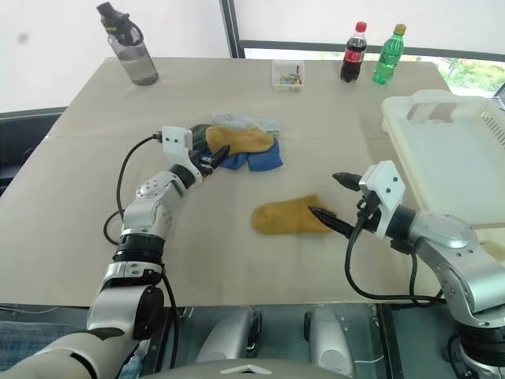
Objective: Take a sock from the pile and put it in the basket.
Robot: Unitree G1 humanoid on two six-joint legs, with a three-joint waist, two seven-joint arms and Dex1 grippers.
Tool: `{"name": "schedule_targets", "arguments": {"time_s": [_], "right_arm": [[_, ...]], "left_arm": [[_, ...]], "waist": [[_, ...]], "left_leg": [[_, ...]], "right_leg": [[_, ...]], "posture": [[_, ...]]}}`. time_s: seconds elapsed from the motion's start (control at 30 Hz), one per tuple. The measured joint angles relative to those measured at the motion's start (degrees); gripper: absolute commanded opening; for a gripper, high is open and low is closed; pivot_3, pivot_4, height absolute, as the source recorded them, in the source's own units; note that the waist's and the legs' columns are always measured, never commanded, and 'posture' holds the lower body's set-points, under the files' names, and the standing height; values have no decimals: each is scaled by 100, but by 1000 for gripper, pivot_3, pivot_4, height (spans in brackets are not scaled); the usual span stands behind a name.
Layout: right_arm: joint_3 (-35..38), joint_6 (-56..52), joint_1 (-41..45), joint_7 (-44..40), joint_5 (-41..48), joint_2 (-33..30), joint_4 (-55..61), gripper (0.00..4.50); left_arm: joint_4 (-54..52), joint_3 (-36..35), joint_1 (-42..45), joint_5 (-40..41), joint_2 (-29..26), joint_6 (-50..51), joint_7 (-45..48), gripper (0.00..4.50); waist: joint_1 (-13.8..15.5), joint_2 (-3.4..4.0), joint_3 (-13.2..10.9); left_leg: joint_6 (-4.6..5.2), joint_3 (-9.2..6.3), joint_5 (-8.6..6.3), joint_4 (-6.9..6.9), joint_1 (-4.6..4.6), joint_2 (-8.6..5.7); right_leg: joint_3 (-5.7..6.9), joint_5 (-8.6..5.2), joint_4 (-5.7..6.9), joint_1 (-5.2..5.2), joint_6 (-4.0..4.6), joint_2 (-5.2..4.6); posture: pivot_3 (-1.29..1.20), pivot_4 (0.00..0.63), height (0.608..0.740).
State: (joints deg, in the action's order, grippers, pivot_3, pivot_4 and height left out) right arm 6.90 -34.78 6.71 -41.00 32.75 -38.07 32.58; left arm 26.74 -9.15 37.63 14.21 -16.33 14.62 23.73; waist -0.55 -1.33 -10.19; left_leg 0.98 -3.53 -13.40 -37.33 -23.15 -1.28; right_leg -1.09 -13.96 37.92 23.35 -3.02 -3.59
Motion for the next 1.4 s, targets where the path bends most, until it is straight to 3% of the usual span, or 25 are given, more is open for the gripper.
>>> {"name": "schedule_targets", "arguments": {"time_s": [0.03, 0.1, 0.27, 0.3, 0.73, 1.07, 1.2, 1.3, 1.4], "right_arm": [[7, 0, -14, 1, 0, 0, 0, 4500], [15, 0, -24, 2, 0, 0, 0, 4500], [23, 1, -75, 4, 0, 0, 0, 4500], [23, 1, -74, 4, 0, 0, 0, 4500], [36, 105, -66, 57, 25, 28, 0, 4500], [40, 172, -60, 115, 21, 29, -6, 4500], [39, 188, -59, 112, 6, 29, -16, 4500], [27, 224, -36, 99, -2, 33, -39, 4500], [27, 240, -6, 94, -1, 33, -76, 4500]], "left_arm": [[62, 0, 27, -3, 4, -1, -27, 3086], [210, -6, 76, -6, 11, -8, -103, 2398], [321, -6, 129, -7, 27, -60, -141, 252], [321, -5, 133, -7, 31, -67, -141, 54], [-25, -5, -9, 59, 29, 4, -128, 54], [-2286, -145, -810, 761, -162, 1331, -7, 54], [-2582, -143, -1185, 823, -204, 1583, -25, 54], [-2505, -174, -1190, 766, -209, 1631, -198, 818], [-2397, -200, -1156, 769, -211, 1642, -212, 2124]], "waist": [[1, 0, 0], [2, 0, 0], [2, 0, 0], [2, 0, 0], [1, 0, 0], [-12, 2, 1], [-3, 2, 1], [5, 2, 1], [4, 2, 1]], "left_leg": [[0, 0, 0, 0, 0, 0], [0, 0, 0, -1, 0, -1], [0, 0, 0, -2, -1, -1], [0, 0, 0, -2, -1, -1], [0, 0, 0, -2, 0, 0], [0, 2, 0, -1, 4, 12], [0, 2, 0, -2, 15, 11], [0, 1, 0, -2, 19, 10], [0, 2, 0, -3, 21, 9]], "right_leg": [[0, 0, 1, 0, 0, 0], [0, 0, 1, 0, 0, 0], [1, 0, 1, 0, 0, 0], [1, 0, 1, 0, 0, 0], [0, 0, 1, 0, 0, 0], [-5, 0, 3, -1, 0, 0], [-5, 0, 3, -12, 0, 1], [-3, 0, 2, -17, 0, 1], [-3, 0, 2, -20, 0, 1]], "posture": [[0, 150, 740], [0, 150, 740], [0, 150, 740], [0, 150, 740], [0, 150, 740], [0, 150, 740], [0, 150, 740], [0, 150, 740], [0, 150, 740]]}}
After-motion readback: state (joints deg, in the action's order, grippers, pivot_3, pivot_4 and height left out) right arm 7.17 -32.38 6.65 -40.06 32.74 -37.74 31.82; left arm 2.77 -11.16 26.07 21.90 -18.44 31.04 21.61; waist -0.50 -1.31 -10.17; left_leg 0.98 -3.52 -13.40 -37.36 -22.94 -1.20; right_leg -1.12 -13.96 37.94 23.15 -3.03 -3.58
